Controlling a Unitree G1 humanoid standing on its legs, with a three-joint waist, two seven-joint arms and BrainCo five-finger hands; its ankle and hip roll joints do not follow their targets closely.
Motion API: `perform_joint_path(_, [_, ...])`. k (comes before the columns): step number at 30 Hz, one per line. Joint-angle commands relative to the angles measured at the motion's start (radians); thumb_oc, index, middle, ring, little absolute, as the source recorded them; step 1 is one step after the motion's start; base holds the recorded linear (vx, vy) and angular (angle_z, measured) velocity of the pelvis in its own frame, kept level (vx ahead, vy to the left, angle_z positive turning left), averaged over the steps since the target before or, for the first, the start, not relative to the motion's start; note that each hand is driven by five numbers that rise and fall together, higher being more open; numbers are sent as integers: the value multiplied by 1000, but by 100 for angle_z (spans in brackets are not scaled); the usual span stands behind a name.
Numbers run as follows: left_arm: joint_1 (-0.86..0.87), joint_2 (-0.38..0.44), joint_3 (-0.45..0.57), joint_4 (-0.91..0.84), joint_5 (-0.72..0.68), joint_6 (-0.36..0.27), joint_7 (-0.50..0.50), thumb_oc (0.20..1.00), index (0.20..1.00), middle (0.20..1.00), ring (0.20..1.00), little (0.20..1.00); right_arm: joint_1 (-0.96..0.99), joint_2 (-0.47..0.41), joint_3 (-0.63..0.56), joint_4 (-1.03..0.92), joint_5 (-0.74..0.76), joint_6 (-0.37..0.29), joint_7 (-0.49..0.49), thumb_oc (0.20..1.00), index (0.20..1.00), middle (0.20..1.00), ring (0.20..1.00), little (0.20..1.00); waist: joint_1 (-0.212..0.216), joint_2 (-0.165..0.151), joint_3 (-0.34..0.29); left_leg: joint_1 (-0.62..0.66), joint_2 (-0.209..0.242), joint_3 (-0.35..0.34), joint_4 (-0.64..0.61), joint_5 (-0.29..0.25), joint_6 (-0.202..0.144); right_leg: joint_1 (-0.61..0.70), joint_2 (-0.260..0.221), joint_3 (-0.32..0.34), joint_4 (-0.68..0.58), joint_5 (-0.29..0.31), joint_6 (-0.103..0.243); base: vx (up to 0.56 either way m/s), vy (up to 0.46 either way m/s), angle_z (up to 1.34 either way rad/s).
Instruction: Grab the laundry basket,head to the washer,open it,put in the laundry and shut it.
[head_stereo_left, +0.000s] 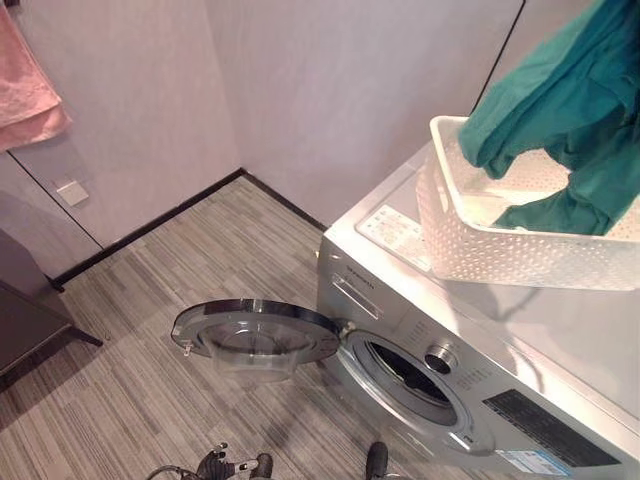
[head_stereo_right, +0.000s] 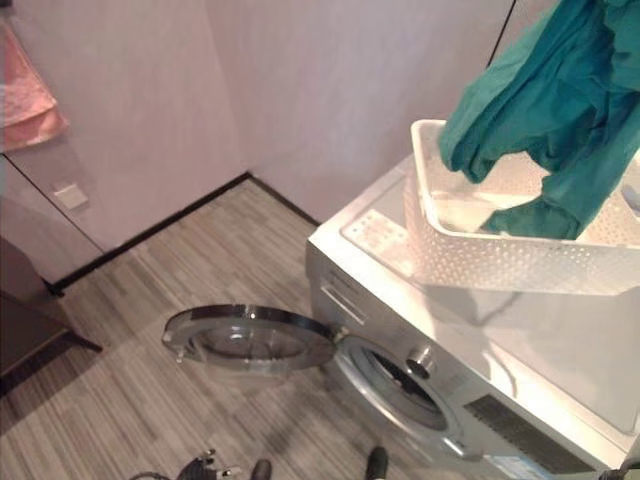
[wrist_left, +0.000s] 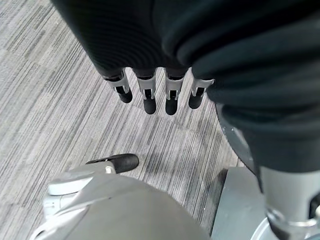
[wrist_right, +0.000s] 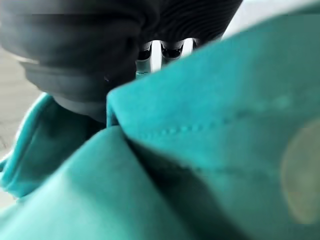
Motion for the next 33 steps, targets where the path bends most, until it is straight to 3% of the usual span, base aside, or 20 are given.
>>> perform_joint_path(1, [-15, 37, -43, 47, 15, -8, 23, 1000, 1000, 1000, 1000, 1000, -59, -16, -65, -26, -66, -93, -114, 200, 200, 200, 200, 200, 18, -59, -32, 50, 4, 92, 7, -75, 43, -20, -98, 90, 130, -120, 91, 10, 23, -7])
perform_joint_path(4, [-26, 35, -57, 23, -6, -7, 40, 1000, 1000, 1000, 1000, 1000, -141, -64, -74, -19, -126, -109, -241, 200, 200, 200, 200, 200, 12, -68, -44, 61, -1, 90, 9, -85, 48, -12, -101, 97, 126, -118, 93, 11, 23, -8])
perform_joint_path(10, [-40, 32, -62, 35, -4, -8, 50, 1000, 1000, 1000, 1000, 1000, -249, -110, -12, 6, -129, -120, -282, 200, 200, 200, 200, 200, 4, -78, -56, 70, -4, 95, 10, -91, 49, -5, -101, 104, 120, -115, 95, 3, 5, -2])
perform_joint_path(19, [-36, 33, -34, 94, 8, -5, 78, 1000, 1000, 1000, 1000, 1000, -500, -208, 195, 43, -154, -122, -340, 200, 200, 200, 200, 200, -19, -100, -86, 89, -3, 114, 10, -102, 50, -1, -97, 121, 106, -102, 100, 5, 11, -6])
perform_joint_path(23, [-32, 16, -1, 112, 11, -2, 89, 1000, 1000, 1000, 1000, 1000, -498, -284, 216, -78, -271, -105, -401, 200, 200, 200, 200, 200, -34, -95, -95, 94, -2, 126, 10, -105, 51, -2, -95, 132, 100, -95, 101, 1, 15, -9])
perform_joint_path(25, [-34, -5, 8, 118, 21, 0, 93, 1000, 1000, 1000, 1000, 1000, -435, -314, 165, -148, -310, -109, -425, 200, 200, 200, 200, 200, -41, -79, -95, 97, -3, 131, 10, -107, 53, -4, -96, 137, 99, -92, 102, -23, 15, -14])
perform_joint_path(29, [-29, -43, 29, 124, 43, 9, 93, 1000, 1000, 1000, 1000, 1000, -137, -329, -106, -313, -393, -111, -465, 200, 200, 200, 200, 200, -66, -52, -96, 99, -13, 141, 11, -106, 60, -17, -102, 153, 99, -79, 103, -23, 19, -16])
perform_joint_path(30, [-28, -37, 30, 124, 44, 9, 94, 1000, 1000, 1000, 1000, 1000, -94, -325, -148, -324, -398, -109, -467, 200, 200, 200, 200, 200, -67, -57, -98, 100, -12, 142, 11, -107, 60, -17, -101, 153, 100, -78, 103, -18, 22, -12])
perform_joint_path(32, [-27, -45, 56, 123, 56, 13, 90, 1000, 1000, 1000, 1000, 1000, 238, -282, -448, -499, -487, -103, -482, 200, 200, 200, 200, 200, -94, -48, -99, 110, -17, 158, 11, -113, 67, -26, -103, 172, 102, -74, 106, -22, 33, -22])
perform_joint_path(33, [-26, -39, 55, 123, 56, 13, 91, 1000, 1000, 1000, 1000, 1000, 277, -276, -487, -512, -491, -100, -483, 200, 200, 200, 200, 200, -92, -54, -99, 110, -16, 158, 11, -113, 67, -26, -103, 173, 102, -74, 106, -23, 42, -16])
